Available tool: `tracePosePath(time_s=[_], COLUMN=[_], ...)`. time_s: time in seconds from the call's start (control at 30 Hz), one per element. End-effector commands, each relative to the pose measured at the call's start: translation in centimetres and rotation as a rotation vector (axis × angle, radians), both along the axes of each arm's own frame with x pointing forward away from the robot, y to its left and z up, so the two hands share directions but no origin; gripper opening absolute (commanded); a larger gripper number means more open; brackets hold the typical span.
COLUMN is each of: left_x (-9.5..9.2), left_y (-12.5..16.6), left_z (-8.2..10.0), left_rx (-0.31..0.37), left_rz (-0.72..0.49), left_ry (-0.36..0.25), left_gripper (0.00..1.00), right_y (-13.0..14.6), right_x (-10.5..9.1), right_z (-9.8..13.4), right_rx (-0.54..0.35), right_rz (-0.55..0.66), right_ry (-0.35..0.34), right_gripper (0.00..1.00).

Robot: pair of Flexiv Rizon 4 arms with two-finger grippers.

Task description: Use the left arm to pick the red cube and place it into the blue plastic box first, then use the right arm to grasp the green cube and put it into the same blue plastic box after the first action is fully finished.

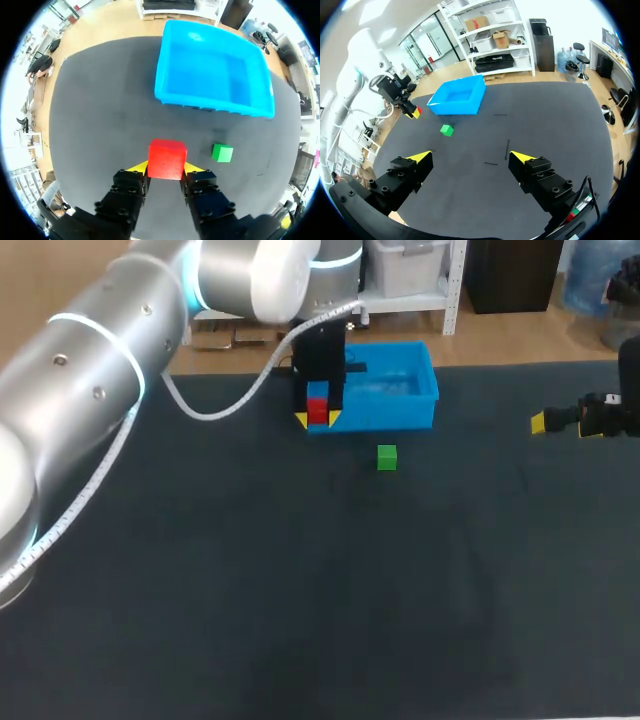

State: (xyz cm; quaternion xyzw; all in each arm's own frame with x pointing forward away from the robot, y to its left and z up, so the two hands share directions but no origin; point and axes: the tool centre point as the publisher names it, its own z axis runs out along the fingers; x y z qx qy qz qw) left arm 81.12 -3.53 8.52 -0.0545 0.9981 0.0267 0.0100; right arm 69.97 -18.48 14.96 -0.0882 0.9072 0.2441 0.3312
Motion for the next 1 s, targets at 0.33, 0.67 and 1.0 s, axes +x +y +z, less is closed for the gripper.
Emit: tracePosePath(time_s=[0.33, 0.67, 1.0], left_x=[1.7, 3.6, 5.6], left_y=[0.1, -0.1, -0.2], left_z=[2.8, 5.3, 6.5], left_rx=[0.012, 0.025, 0.045], left_rz=[-0.023, -0.069, -0.109], left_ry=[-0.016, -0.038, -0.048], left_gripper=[0.00, 0.00, 0.00], right_y=[0.0, 0.0, 0.0], right_x=[0.0, 0.0, 0.0], right_z=[0.0, 0.0, 0.0], right_rx=[0.000, 0.000, 0.000], right_rz=[0.001, 0.001, 0.001], right_ry=[0.001, 0.001, 0.001], right_gripper=[1.00, 1.00, 1.00])
